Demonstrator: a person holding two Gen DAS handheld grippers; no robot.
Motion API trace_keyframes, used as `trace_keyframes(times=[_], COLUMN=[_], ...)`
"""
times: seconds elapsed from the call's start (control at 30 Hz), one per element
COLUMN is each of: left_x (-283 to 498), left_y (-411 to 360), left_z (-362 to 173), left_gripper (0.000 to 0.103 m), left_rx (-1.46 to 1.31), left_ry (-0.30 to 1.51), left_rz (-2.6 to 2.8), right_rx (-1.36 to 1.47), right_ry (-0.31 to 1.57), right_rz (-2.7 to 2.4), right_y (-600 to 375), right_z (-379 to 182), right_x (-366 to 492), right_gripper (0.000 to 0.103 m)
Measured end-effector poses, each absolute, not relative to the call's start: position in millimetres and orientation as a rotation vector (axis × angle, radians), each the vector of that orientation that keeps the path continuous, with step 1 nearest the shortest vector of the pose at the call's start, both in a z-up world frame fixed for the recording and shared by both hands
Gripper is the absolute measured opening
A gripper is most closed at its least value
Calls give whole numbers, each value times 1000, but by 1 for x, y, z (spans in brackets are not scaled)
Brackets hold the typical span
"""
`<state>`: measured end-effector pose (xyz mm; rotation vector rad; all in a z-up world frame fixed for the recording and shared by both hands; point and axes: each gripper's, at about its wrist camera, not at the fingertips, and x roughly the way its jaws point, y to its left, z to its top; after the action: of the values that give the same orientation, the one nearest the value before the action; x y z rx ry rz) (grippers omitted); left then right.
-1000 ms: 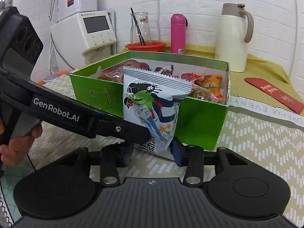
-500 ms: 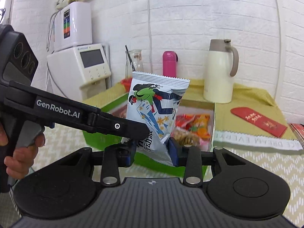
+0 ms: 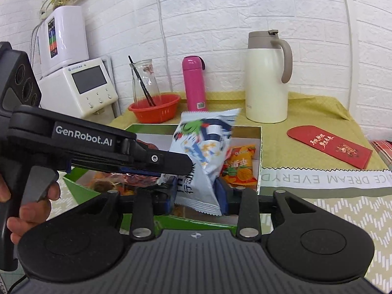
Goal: Organize snacks
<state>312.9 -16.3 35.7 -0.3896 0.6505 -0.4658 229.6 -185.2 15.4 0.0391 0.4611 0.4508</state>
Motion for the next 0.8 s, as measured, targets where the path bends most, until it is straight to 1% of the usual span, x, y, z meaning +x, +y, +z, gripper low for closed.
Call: trace_keyframes(times=[0.1,0.13,0.17,0.2,0.23,0.27,0.3,0.37,0.4,0.43,0.57,0.67,0.7,0.73,0.77,0.8], left_x=[324,325,325,323,320,319,319,317,316,315,307,296,291,286,280,273], left_y=[-17,-15,-13,-10,-6,-3,0,4,5,6,9,14,16,17,17,16], left_z=[34,34,35,37,39,41,43,45,45,45,42,44,45,46,47,49], left_gripper=[31,33,52,64,67,67,68,72,73,73,75,76,77,78,79,80], left_rx=[-387,-388,-390,-395,-401,-397,-392,-396,-394,-387,-345,-316,-311,-307,-297,-278], left_ry=[654,646,634,617,585,569,565,556,555,555,574,574,572,568,564,557], left_rz=[-451,-441,-429,-416,-403,-400,-399,-376,-359,-337,-275,-255,-246,-240,-234,-221], right_rx=[16,5,-7,-17,-24,-27,-34,-58,-70,-78,-82,-50,-47,-50,-53,-58], right_ry=[457,448,439,426,418,409,407,413,421,432,450,445,435,427,416,395], right_rz=[433,423,404,384,376,373,372,374,372,367,329,348,361,368,374,376], right_y=[-182,-181,-181,-182,-182,-184,-184,-182,-180,-177,-171,-174,-175,-176,-177,-177], right_z=[12,11,10,9,9,9,9,7,6,4,-6,-3,-1,2,5,9], right_x=[240,243,245,247,247,247,247,249,250,252,262,255,249,242,236,228], right_gripper=[58,62,64,74,88,90,88,72,55,53,53,59,68,92,103,103])
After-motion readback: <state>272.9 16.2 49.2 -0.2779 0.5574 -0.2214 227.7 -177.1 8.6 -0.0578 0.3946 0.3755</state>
